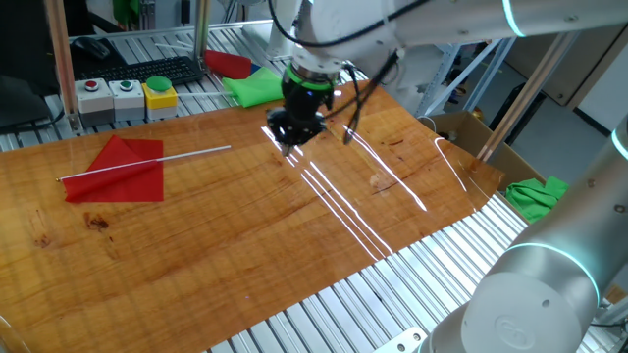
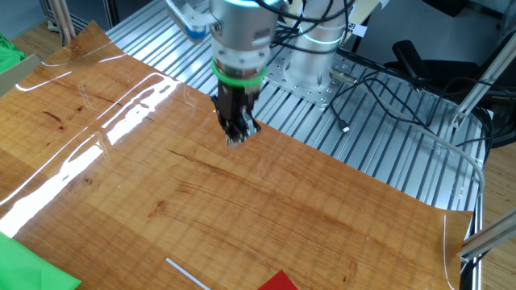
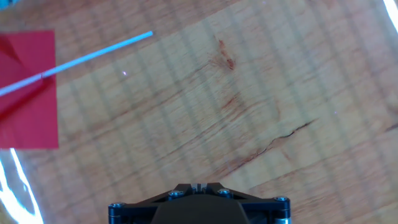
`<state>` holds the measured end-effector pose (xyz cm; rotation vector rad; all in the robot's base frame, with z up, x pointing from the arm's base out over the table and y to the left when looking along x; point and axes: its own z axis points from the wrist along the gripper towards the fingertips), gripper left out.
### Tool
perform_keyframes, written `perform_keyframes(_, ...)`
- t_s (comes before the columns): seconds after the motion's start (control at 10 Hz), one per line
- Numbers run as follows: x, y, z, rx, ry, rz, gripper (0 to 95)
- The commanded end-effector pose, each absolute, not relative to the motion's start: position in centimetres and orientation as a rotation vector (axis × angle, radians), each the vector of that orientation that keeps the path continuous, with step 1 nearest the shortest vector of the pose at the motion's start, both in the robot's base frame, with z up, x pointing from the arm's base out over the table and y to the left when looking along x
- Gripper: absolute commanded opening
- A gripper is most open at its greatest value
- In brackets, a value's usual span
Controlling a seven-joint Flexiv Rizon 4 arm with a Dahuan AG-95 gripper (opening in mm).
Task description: Wave the flag
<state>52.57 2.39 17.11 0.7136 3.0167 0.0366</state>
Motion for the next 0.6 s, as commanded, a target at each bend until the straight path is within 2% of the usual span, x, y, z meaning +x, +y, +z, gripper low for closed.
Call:
perform_keyframes(0.1, 54.2, 3.1, 17.5, 0.724, 3.035, 0.018, 0.0)
perform_keyframes(0.4, 54.6, 3.0, 17.8, 0.738, 3.039, 0.028, 0.0)
perform_keyframes(0.6, 53.3, 3.1, 17.5, 0.693, 3.029, 0.036, 0.0)
